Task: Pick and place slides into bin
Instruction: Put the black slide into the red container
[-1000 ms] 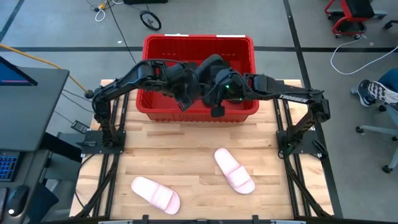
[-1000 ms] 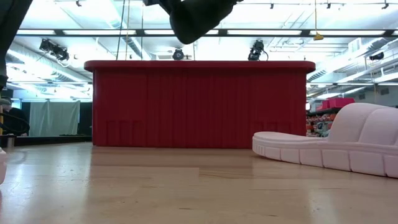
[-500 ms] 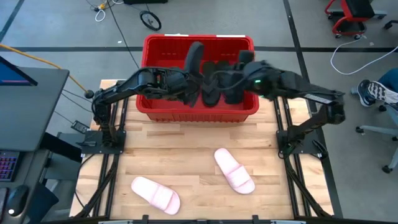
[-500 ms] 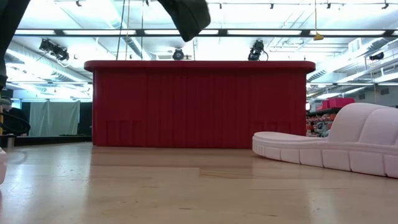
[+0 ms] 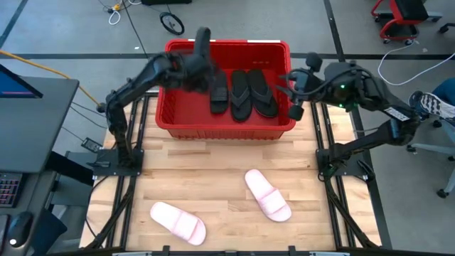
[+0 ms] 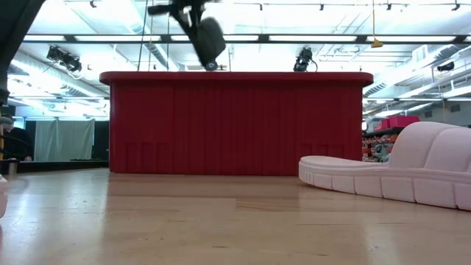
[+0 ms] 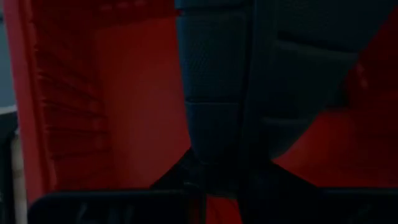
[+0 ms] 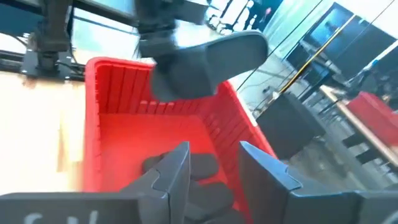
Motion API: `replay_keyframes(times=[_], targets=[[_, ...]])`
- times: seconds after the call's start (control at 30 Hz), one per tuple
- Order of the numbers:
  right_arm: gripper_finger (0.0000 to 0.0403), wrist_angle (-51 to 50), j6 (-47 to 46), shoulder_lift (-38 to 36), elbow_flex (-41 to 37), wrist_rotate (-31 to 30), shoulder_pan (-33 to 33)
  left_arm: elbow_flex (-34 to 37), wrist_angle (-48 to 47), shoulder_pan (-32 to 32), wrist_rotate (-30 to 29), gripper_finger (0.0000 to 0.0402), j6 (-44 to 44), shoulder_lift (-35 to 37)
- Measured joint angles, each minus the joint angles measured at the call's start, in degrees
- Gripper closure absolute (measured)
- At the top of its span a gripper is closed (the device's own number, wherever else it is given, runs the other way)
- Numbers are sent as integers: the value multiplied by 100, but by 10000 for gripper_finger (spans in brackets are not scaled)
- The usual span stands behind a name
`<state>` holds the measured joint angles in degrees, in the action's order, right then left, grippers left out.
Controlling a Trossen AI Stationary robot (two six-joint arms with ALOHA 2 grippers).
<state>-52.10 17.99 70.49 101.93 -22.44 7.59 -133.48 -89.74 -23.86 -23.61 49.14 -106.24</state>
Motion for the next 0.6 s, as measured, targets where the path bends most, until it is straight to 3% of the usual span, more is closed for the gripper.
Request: replay_keyframes(times=[0.23, 0.4, 0.6], targets=[[272, -455, -362, 26, 0, 23, 0, 415, 931, -1197, 983, 347, -665, -179], [274, -712, -454, 145, -9, 31, 0, 1719, 1377, -1571, 1767, 347, -806, -181], [275, -812, -454, 298, -9, 29, 0, 3226, 1942, -1793, 1951, 347, -798, -156]])
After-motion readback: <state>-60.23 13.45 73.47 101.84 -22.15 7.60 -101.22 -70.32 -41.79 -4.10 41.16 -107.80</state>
